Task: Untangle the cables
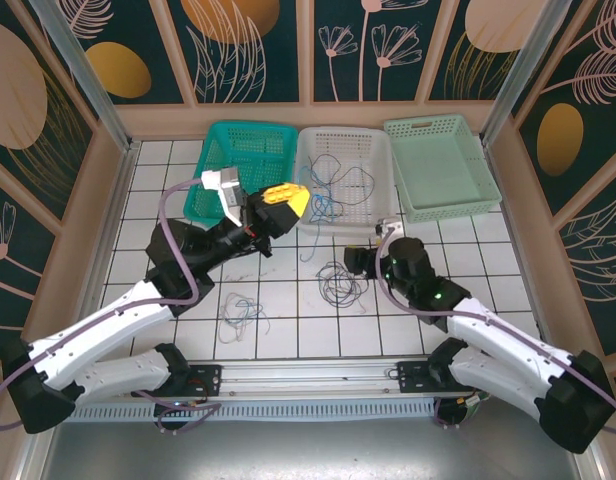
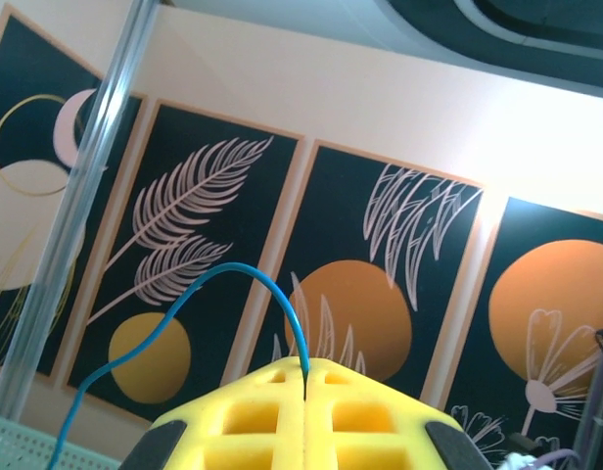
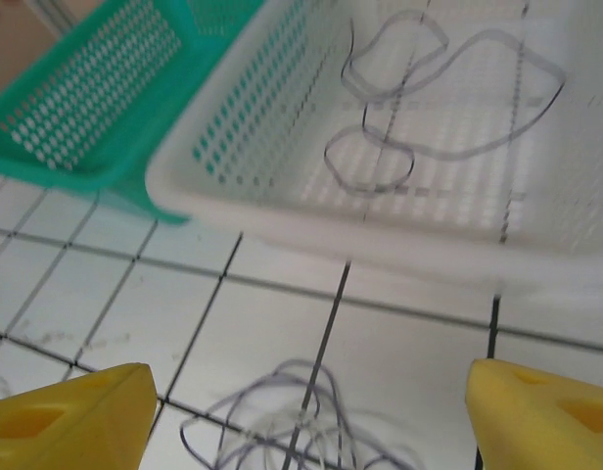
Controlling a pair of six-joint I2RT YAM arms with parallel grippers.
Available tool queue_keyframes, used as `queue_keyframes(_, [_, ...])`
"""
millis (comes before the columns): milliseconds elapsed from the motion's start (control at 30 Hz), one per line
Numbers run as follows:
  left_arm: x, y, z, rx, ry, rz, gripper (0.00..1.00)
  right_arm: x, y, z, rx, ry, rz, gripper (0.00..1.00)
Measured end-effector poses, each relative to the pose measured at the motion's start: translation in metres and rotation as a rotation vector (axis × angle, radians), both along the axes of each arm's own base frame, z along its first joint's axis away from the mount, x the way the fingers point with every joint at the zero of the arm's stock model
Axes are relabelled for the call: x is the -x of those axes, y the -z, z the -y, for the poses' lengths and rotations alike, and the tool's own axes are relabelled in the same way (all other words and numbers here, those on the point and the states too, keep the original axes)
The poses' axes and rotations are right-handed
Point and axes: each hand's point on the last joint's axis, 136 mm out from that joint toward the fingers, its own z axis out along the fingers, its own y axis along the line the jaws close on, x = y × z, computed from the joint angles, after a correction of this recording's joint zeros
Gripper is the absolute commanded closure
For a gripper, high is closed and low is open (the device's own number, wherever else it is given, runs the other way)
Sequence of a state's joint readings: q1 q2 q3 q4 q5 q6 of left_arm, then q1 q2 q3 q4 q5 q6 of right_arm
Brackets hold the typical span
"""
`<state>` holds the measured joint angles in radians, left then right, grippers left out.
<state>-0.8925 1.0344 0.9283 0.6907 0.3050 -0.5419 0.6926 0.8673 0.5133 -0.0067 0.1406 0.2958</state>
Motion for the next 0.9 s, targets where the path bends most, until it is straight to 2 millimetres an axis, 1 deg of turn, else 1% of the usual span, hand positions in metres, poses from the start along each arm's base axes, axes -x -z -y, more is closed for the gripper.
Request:
queue_keyframes(133, [-0.018, 0.020, 0.011, -0.073, -0.047, -0.062, 1.00, -0.013, -0.040, 0.009, -0.006, 0.025, 0.046, 0.18])
queue_keyframes(233, [-0.028, 0.027, 0.014, -0.109, -0.082, -0.094, 1.00, -0.016, -0.064, 0.009, -0.010, 0.009, 0.078, 0.17])
queue_keyframes(433, [-0.035, 0.040, 0.016, -0.151, -0.109, -0.133, 1.00, -0.017, -0.096, 0.003, -0.023, -0.051, 0.116, 0.18])
queue_keyframes(567, [-0.040, 0.054, 0.022, -0.192, -0.110, -0.164, 1.00, -0.020, -0.116, -0.002, 0.002, -0.081, 0.154, 0.19])
queue_keyframes(700, [-0.043, 0.064, 0.025, -0.223, -0.110, -0.186, 1.00, -0.022, -0.130, -0.009, 0.028, -0.132, 0.192, 0.19])
queue_keyframes(900, [-0.044, 0.073, 0.026, -0.257, -0.114, -0.207, 1.00, -0.012, -0.133, -0.023, 0.055, -0.252, 0.226, 0.19])
